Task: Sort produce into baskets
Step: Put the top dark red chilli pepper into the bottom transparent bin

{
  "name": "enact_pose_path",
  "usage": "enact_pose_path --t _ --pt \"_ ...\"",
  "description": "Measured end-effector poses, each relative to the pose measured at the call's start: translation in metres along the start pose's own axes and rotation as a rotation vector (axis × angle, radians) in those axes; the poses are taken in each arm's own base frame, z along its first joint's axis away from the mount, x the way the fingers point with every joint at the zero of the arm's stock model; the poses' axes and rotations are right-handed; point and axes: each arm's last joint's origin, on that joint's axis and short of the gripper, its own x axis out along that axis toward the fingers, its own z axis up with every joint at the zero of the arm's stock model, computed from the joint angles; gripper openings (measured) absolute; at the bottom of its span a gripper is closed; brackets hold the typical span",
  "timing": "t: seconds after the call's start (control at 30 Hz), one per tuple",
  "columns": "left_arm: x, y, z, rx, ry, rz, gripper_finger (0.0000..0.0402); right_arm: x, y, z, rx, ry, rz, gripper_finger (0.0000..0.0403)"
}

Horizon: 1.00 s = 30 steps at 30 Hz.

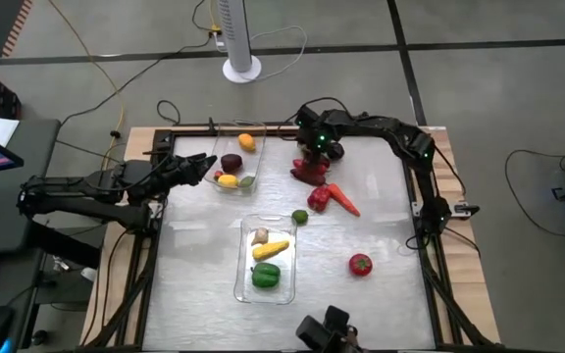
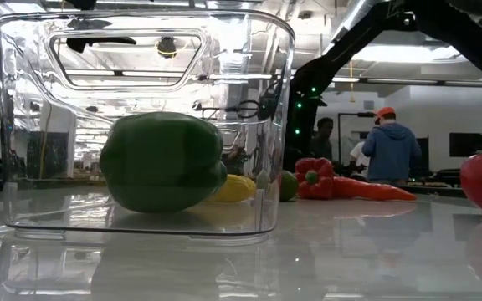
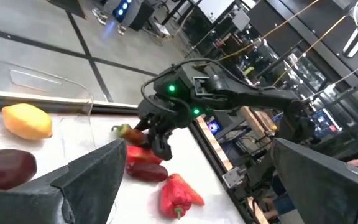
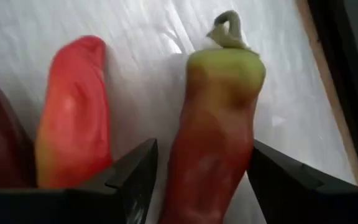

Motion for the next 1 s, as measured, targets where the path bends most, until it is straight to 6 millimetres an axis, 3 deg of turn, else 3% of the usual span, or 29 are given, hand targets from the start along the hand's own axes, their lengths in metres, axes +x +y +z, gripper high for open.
enact_pose_path --t 0.27,0.53,0.7,0.8,1.0 --pt "0.000 0.000 0.000 0.002 0.000 0.000 0.0387 -0.002 -0.004 -0.003 0.003 0.022 0.004 0.0143" --pt "0.000 -0.001 -0.001 0.003 0.034 -0.026 0.0387 -0.018 0.000 -0.001 -0.024 0.106 0.030 0.0144" --pt "0.000 -0.001 -0.001 0.007 0.053 -0.041 0.0387 -0.061 0.017 0.020 -0.043 -0.017 0.056 0.0159" --pt "0.000 -0.002 -0.002 0.008 0.078 -0.060 0.0387 -0.091 0.035 0.029 -0.044 -0.119 0.204 0.0154" --pt "0.000 -0.002 -0.004 0.074 0.114 -0.083 0.0387 -0.134 0.094 0.030 -0.126 -0.220 0.550 0.0156"
